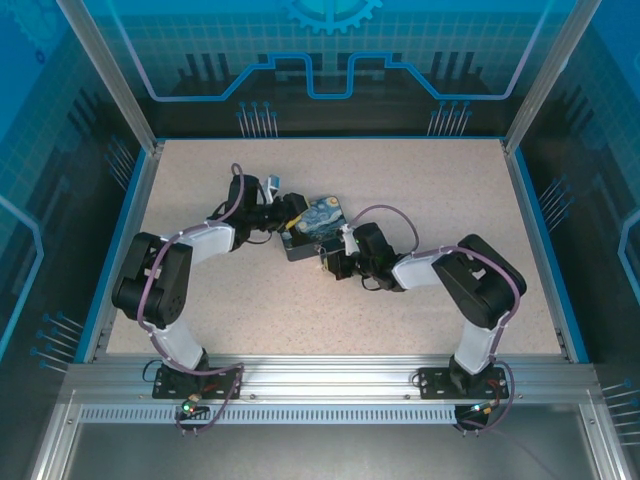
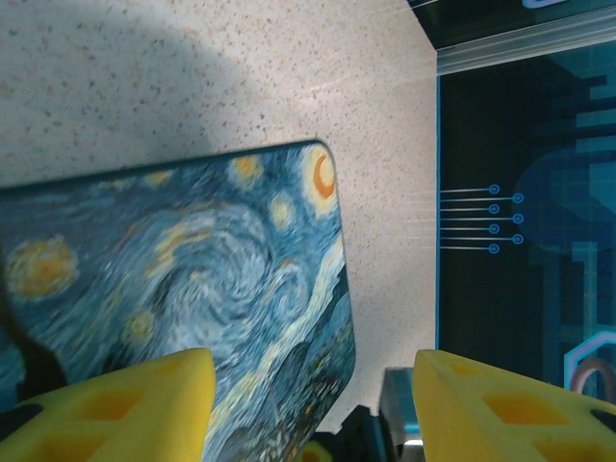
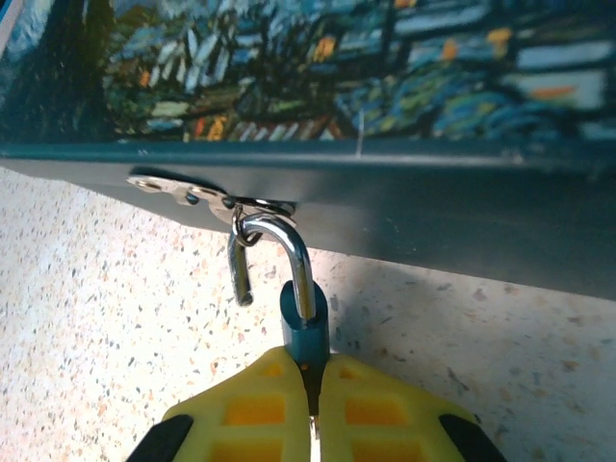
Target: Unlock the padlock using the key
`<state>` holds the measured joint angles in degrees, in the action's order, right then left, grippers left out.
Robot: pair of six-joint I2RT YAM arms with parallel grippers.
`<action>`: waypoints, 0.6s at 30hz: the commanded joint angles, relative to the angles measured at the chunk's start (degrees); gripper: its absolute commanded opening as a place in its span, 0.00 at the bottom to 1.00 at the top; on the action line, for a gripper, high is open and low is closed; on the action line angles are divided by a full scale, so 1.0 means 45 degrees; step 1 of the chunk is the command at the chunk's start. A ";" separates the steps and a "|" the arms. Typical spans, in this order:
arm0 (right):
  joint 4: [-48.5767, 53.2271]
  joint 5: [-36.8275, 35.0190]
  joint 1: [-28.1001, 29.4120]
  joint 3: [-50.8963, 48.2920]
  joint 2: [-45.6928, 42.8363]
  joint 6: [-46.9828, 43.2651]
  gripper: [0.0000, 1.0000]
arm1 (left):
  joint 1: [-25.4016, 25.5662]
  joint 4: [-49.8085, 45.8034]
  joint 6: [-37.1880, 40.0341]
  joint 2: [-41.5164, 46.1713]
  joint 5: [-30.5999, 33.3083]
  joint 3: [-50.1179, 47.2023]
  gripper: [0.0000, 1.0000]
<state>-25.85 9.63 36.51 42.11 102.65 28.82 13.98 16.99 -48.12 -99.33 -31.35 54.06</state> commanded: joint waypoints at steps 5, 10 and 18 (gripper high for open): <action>0.1392 -0.2186 0.0207 0.0166 -0.1069 0.1415 0.00 | 0.0576 -0.0307 -0.0136 0.0815 0.0198 -0.0724 0.58; 0.2152 -0.3014 0.0207 0.0268 -0.1431 0.2548 0.00 | 0.1074 -0.0609 -0.0083 0.1153 0.0517 -0.0986 0.58; 0.4626 -0.4080 0.0168 0.1376 -0.0797 0.2828 0.00 | 0.1479 -0.0838 -0.0031 0.0893 0.0787 -0.1154 0.59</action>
<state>-10.48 -4.58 36.88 45.89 97.84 39.77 20.27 15.77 -48.10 -95.48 -29.32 50.11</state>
